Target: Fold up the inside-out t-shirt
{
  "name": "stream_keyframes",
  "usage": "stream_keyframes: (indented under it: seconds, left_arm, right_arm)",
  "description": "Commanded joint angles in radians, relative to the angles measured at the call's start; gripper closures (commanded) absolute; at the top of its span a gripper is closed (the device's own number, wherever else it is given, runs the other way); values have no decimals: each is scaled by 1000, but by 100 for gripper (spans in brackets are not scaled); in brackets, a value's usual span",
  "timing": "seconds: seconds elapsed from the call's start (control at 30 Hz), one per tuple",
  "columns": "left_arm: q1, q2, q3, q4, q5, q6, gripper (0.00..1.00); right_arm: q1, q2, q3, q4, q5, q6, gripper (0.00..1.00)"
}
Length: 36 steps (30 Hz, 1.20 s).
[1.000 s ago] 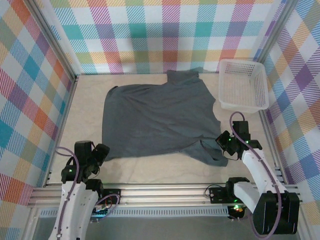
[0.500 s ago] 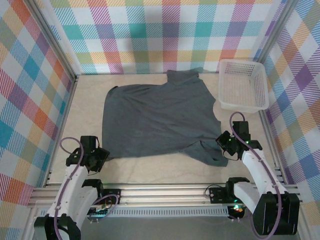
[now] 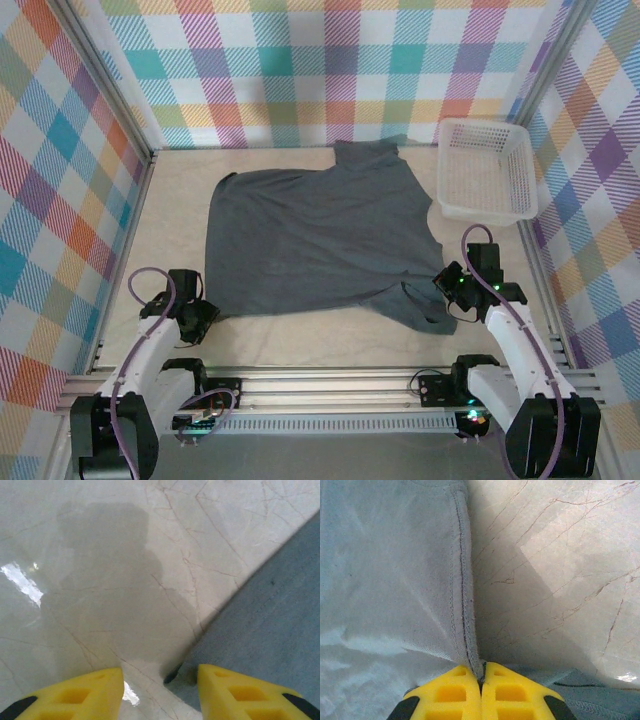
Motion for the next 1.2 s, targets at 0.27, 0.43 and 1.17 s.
stream_keyframes:
  seconds: [0.27, 0.43, 1.17]
  left_arm:
    - [-3, 11, -29, 118, 45, -7, 62]
    - [-4, -70, -36, 54, 55, -31, 60]
    - [-1, -141, 34, -87, 36, -15, 69]
  right_arm:
    - [-2, -7, 25, -18, 7, -20, 100]
    - [-1, -9, 24, -20, 5, -20, 100]
    - [-1, -6, 18, -20, 5, -20, 99]
